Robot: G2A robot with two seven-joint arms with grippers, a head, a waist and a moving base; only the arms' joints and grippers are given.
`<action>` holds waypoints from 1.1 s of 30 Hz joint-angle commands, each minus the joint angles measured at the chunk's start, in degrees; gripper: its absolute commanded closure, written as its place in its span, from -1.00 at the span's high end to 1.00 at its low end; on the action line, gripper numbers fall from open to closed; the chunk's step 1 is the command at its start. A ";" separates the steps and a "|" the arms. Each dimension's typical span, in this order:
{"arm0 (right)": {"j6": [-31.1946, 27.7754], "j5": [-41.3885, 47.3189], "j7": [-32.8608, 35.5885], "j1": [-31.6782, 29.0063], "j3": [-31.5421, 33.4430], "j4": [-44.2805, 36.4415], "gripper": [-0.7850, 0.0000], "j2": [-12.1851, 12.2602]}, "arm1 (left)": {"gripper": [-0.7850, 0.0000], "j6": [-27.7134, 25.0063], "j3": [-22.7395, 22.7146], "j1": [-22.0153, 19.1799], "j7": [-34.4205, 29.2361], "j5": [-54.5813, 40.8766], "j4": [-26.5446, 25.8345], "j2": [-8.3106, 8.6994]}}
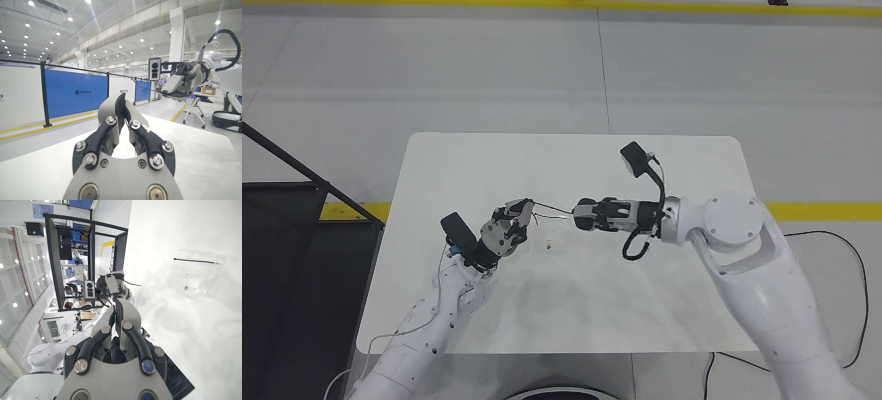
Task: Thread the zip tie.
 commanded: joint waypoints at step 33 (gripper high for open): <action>3.94 -1.73 1.69 3.15 -2.21 1.52 -1.00 0.34 | -1.00 0.00 0.00 0.00 0.00 0.00 0.00 0.00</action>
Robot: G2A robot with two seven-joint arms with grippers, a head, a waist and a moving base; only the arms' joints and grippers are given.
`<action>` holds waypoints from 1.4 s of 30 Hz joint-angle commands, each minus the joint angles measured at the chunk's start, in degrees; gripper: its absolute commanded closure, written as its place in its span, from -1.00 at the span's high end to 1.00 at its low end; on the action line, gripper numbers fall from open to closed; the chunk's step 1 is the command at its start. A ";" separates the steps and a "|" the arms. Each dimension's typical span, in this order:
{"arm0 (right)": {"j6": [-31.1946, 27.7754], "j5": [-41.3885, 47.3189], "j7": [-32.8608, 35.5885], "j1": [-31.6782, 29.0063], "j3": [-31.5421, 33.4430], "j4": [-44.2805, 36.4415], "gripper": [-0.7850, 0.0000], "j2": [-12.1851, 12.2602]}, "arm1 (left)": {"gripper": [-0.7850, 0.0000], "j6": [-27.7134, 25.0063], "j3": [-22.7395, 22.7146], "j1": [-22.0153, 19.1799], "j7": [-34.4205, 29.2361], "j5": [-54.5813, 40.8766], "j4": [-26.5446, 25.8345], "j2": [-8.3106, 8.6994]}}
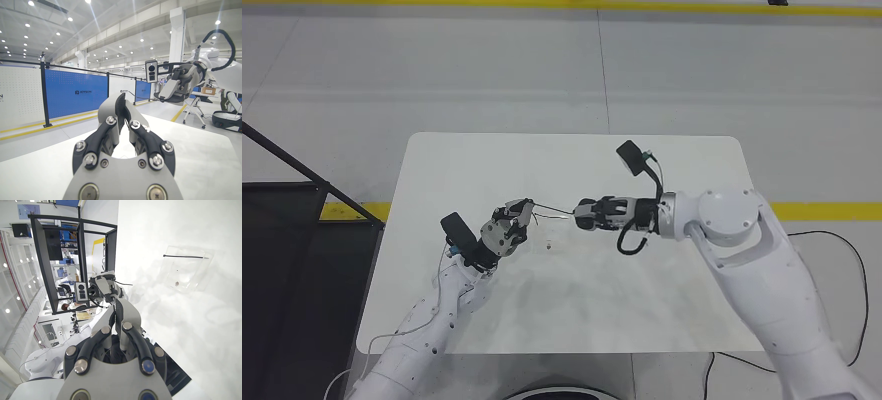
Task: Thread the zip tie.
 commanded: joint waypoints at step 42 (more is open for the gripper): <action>1.62 0.61 -0.67 1.68 -1.74 0.89 -1.00 0.20 | -1.00 0.00 0.00 0.00 0.00 0.00 0.00 0.00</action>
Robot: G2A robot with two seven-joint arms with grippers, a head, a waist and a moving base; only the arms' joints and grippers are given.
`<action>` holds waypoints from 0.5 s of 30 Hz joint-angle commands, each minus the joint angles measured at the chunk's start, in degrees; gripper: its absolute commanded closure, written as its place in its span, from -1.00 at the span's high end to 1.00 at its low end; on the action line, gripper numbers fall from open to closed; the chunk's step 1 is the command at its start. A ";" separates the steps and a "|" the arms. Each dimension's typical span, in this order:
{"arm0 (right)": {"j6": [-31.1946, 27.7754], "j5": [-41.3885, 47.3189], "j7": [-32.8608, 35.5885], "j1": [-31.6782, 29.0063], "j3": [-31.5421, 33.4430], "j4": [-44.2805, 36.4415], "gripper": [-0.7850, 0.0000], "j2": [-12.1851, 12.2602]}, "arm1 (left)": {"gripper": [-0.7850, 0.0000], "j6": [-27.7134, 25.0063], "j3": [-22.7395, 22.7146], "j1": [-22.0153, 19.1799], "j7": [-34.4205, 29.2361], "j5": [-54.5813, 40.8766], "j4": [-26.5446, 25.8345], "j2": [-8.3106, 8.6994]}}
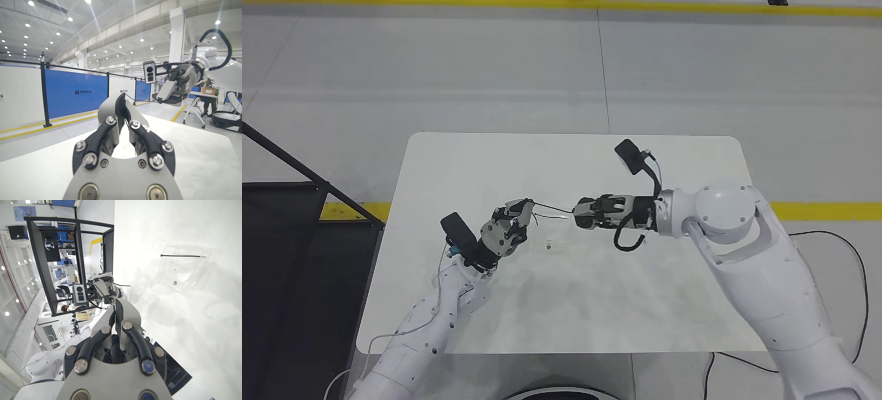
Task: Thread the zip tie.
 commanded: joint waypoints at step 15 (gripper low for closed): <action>-1.37 2.26 -3.02 0.09 -0.78 0.36 -1.00 -0.46 | -1.00 0.00 0.00 0.00 0.00 0.00 0.00 0.00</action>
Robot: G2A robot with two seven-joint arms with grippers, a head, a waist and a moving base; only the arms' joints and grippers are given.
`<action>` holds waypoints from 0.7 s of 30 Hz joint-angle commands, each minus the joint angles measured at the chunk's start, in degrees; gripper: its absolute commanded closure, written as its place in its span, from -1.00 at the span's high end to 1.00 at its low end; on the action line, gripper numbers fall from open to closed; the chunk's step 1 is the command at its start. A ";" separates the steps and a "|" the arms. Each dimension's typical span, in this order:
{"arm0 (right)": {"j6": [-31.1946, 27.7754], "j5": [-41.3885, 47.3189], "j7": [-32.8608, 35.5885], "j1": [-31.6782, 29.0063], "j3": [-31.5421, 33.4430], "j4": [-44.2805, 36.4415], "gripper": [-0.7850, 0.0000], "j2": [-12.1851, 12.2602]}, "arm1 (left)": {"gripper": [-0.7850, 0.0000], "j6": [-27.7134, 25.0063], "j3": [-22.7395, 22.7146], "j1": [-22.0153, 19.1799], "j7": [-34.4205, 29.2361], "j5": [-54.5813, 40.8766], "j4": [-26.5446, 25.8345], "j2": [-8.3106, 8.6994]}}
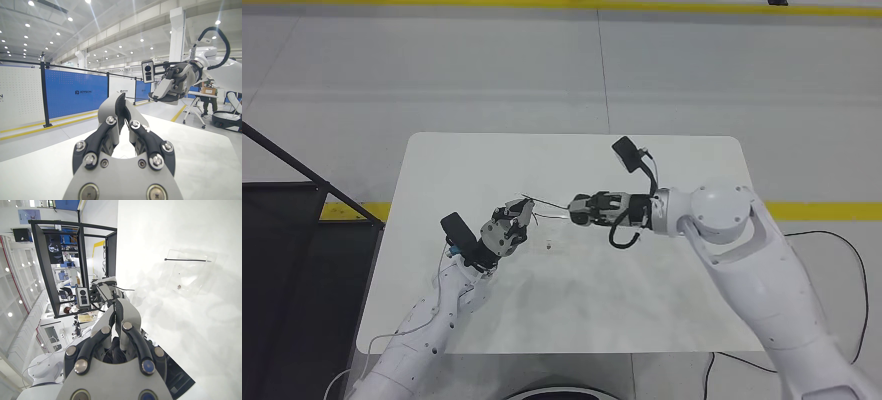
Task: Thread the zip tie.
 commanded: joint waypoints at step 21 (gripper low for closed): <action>-0.96 -2.63 2.73 -1.88 1.11 -2.13 -1.00 1.01 | -1.00 0.00 0.00 0.00 0.00 0.00 0.00 0.00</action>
